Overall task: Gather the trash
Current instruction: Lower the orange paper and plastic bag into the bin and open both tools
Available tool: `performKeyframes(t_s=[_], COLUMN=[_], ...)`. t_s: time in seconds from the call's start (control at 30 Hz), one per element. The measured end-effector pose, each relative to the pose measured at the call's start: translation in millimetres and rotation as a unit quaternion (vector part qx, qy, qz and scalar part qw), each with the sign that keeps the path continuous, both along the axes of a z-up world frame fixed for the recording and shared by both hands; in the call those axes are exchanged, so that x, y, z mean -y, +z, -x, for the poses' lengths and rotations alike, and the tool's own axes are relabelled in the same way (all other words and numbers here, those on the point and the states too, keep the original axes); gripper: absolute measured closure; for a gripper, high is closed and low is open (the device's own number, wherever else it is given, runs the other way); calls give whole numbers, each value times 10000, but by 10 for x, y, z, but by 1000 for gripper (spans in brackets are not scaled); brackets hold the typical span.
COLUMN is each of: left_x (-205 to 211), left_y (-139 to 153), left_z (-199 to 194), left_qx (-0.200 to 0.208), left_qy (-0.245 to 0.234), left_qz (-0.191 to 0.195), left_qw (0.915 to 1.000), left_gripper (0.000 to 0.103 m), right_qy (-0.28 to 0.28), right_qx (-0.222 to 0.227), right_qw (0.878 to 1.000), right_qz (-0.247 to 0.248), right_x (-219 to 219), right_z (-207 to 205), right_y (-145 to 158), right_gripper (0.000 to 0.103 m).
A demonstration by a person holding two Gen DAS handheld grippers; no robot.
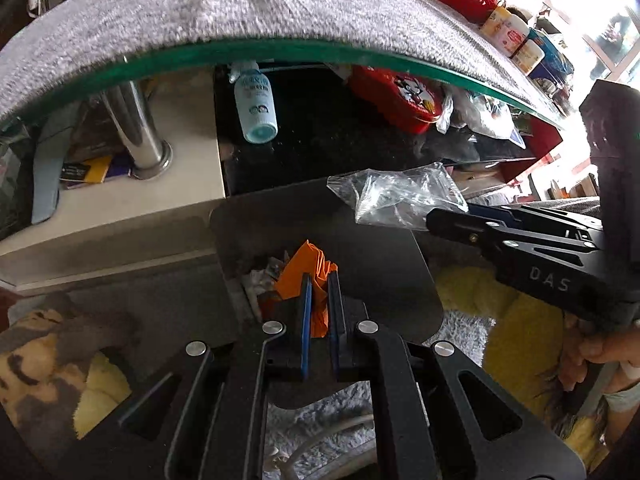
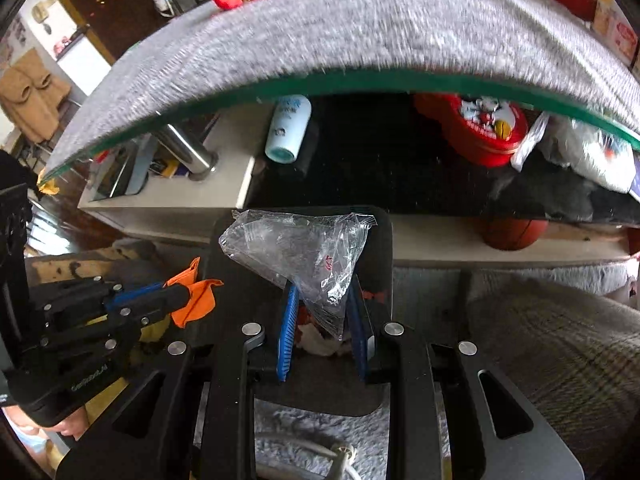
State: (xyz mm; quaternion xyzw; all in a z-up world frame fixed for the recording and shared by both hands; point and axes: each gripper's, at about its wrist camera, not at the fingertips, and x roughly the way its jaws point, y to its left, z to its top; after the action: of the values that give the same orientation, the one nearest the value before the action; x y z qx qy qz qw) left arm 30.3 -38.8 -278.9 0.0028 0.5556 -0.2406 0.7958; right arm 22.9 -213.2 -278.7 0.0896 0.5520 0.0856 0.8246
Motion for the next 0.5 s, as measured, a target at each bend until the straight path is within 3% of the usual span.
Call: performKeyframes(t_s=[0.27, 0.33, 0.4, 0.5], left_x=[14, 7, 3, -8], left_y=[-55, -52, -47, -39], left_z=[3, 0, -3, -4], left_qx=[-87, -96, -86, -68], left_qy=[-17, 0, 16, 48], left_qz=[1, -3, -14, -46], left_qw=[10000, 10000, 10000, 10000], left_gripper=[93, 86, 80, 70], right_qy=[-10, -39, -94, -184], right_qx=[-77, -85, -85, -59], right_qw=[9999, 9998, 9997, 9995], right_qz=[-141, -168, -197, -251], right_x=[19, 35, 61, 104], right_z=[-10, -12, -15, -20], right_y=[-18, -17, -8, 22], right_gripper=[70, 63, 47, 42])
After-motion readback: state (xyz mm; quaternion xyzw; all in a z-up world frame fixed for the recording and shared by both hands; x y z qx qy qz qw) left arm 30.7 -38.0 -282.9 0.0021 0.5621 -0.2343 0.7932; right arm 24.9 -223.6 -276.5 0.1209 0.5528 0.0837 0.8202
